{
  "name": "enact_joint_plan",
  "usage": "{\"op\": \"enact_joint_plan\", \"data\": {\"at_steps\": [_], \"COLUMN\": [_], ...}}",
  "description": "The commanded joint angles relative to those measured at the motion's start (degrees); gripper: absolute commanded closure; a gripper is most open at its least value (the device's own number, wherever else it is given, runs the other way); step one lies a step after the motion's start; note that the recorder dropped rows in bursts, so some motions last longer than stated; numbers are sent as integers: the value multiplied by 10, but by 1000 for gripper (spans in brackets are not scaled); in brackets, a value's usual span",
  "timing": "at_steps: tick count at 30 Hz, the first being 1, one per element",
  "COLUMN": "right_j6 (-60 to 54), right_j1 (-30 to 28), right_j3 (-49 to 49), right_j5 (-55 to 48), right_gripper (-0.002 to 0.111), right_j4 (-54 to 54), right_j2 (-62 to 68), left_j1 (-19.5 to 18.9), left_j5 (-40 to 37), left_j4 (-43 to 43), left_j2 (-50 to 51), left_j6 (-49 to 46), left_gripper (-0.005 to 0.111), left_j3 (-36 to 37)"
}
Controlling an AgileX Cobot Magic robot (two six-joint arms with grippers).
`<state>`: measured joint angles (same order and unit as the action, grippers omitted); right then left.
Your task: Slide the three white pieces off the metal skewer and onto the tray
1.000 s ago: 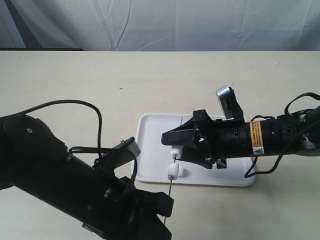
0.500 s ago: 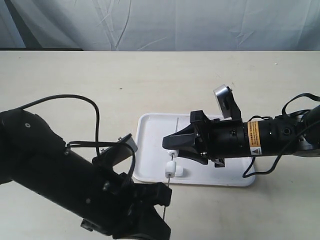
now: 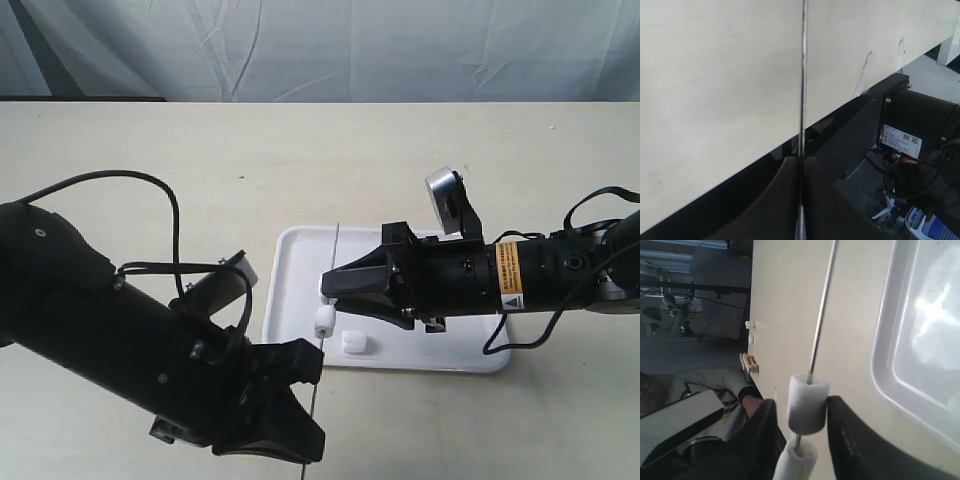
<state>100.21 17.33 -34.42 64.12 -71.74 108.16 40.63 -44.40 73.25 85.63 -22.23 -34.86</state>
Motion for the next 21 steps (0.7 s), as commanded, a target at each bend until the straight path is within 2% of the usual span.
{"op": "enact_joint_plan", "data": {"at_steps": [1,21], "right_j6": [-7,-8], "right_j1": [1,1], "right_j3": [-1,-2], "right_j5": [7,-18], "right_gripper": [76,77], "right_j4": [-4,-6], "right_j2": [1,1], "left_j1": [-1,12], "left_j5": [-12,-11], "left_j4": [-3,3], "left_j2": [-3,-3], "left_j6": [-10,-22], "left_gripper": [107,107], "left_j3": [-3,-3]}}
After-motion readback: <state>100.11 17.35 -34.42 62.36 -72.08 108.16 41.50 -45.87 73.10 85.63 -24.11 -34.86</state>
